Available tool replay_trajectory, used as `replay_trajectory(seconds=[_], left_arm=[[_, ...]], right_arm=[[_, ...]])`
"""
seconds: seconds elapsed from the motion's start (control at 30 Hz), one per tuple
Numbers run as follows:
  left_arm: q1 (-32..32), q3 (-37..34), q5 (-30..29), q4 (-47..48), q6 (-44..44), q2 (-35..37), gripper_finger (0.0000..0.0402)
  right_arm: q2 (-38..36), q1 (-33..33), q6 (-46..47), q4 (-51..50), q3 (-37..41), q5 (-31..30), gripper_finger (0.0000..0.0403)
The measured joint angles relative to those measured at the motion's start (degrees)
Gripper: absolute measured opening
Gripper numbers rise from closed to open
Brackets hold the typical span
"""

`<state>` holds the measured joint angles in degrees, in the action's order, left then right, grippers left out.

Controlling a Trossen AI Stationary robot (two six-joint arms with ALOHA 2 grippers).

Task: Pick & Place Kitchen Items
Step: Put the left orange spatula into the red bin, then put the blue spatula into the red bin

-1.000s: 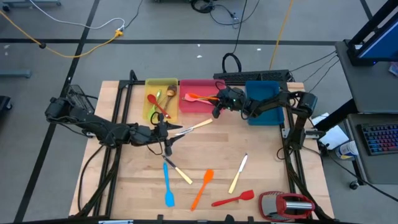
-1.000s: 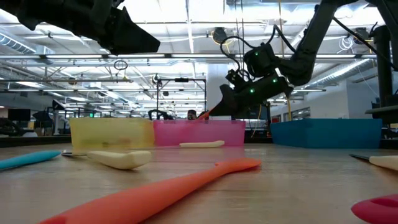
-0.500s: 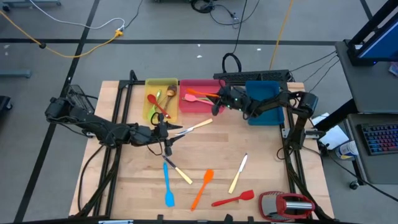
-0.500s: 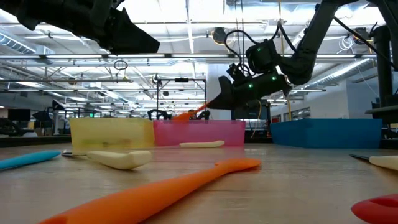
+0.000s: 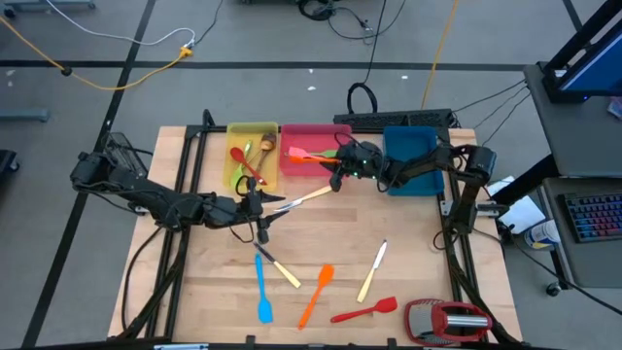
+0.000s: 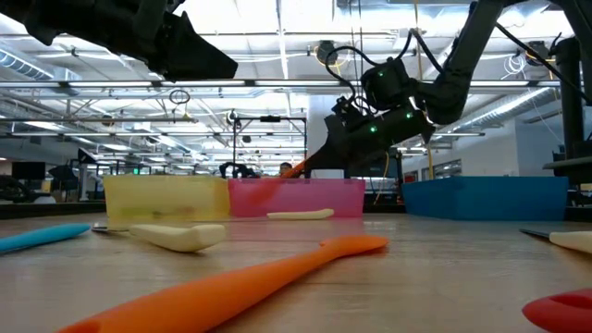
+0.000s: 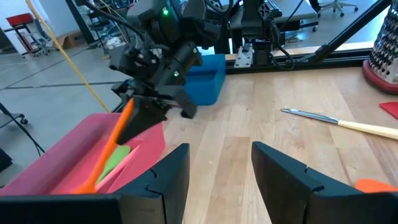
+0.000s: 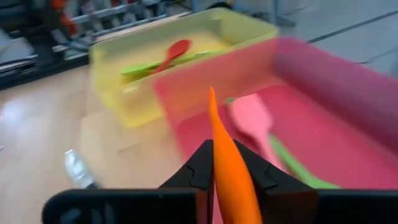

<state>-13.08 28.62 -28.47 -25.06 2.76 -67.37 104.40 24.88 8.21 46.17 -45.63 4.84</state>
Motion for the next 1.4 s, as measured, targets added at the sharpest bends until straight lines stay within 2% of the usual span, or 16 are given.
replay_trajectory(seconds=[0.27, 0.37, 0.8, 1.07, 1.33, 1.4], left_arm=[[0.0, 0.0, 0.06, 0.0, 0.0, 0.0, 0.0175], [0.0, 0.0, 0.06, 0.0, 0.0, 0.0, 0.0175], [0.0, 0.0, 0.06, 0.02, -0.22, 0.0, 0.0175], [0.0, 0.0, 0.06, 0.01, -0.22, 0.0, 0.0175], [0.0, 0.0, 0.06, 0.42, -0.11, 0.0, 0.0175], [0.0, 0.0, 0.56, 1.71, -0.42, 0.0, 0.0175]], right_arm=[[0.0, 0.16, 0.06, -1.9, 0.0, -0.05, 0.0045], [0.0, 0.11, -0.83, -2.68, 0.0, 2.52, 0.0055], [0.0, 2.11, -3.6, -3.15, 0.0, 2.36, 0.0129], [0.0, 3.67, -8.75, -3.05, 0.0, -7.88, 0.0131], [0.0, 1.65, -9.51, 4.7, 0.02, -7.53, 0.0127], [0.0, 0.17, -9.77, 7.58, 0.02, -4.95, 0.0127]])
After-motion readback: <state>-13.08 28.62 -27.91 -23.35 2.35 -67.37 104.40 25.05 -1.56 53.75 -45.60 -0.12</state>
